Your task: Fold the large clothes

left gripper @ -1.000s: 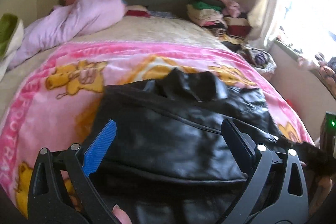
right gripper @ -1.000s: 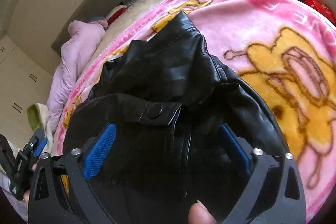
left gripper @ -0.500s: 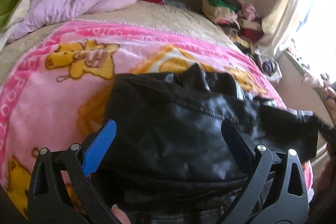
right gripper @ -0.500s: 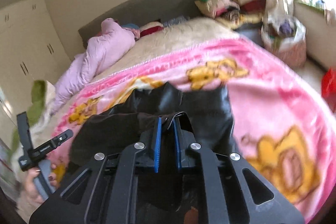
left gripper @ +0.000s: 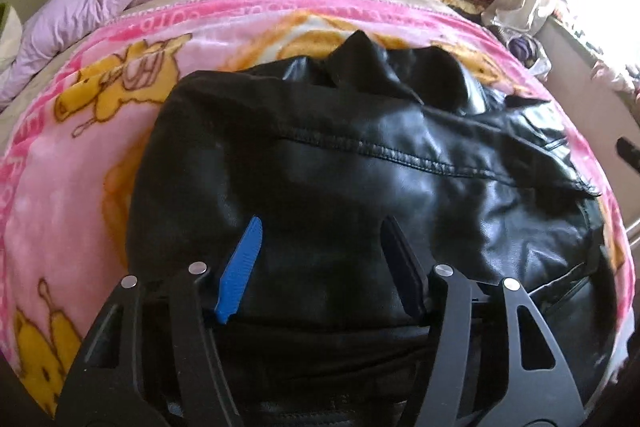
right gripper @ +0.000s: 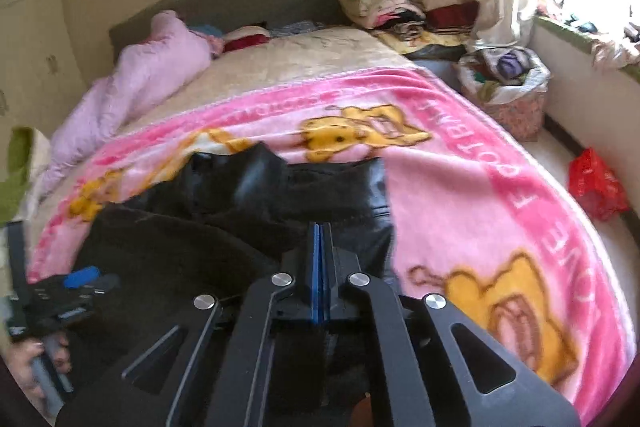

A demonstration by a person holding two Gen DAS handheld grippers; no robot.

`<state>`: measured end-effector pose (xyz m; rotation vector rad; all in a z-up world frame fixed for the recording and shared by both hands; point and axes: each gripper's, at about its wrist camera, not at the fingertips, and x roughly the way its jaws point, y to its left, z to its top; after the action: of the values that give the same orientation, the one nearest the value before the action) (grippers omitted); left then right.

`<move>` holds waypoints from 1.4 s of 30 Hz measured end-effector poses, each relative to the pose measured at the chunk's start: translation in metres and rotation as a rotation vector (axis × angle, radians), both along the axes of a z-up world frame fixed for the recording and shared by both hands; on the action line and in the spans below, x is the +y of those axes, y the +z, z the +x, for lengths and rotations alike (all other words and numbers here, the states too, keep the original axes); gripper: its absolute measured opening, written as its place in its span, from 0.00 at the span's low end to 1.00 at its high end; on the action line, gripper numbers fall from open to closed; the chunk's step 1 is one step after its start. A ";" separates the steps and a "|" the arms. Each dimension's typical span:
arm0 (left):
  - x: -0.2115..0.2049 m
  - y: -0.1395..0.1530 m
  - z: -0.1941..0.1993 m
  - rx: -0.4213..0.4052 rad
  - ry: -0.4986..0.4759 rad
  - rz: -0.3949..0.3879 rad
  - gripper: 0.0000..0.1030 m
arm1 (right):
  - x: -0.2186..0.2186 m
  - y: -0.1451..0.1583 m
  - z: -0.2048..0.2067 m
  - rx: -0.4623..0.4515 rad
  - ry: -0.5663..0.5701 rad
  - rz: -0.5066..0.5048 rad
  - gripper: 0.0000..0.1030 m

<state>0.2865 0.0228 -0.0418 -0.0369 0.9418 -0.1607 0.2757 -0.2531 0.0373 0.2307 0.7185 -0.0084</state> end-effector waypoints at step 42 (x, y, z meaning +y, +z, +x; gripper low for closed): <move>0.001 0.007 -0.016 0.000 -0.005 -0.044 0.58 | 0.083 -0.043 -0.018 0.167 0.179 0.115 0.78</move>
<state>0.2702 0.0241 -0.0348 -0.0754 0.9383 -0.1861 0.2576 -0.1706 -0.0061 0.2770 0.9050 0.1862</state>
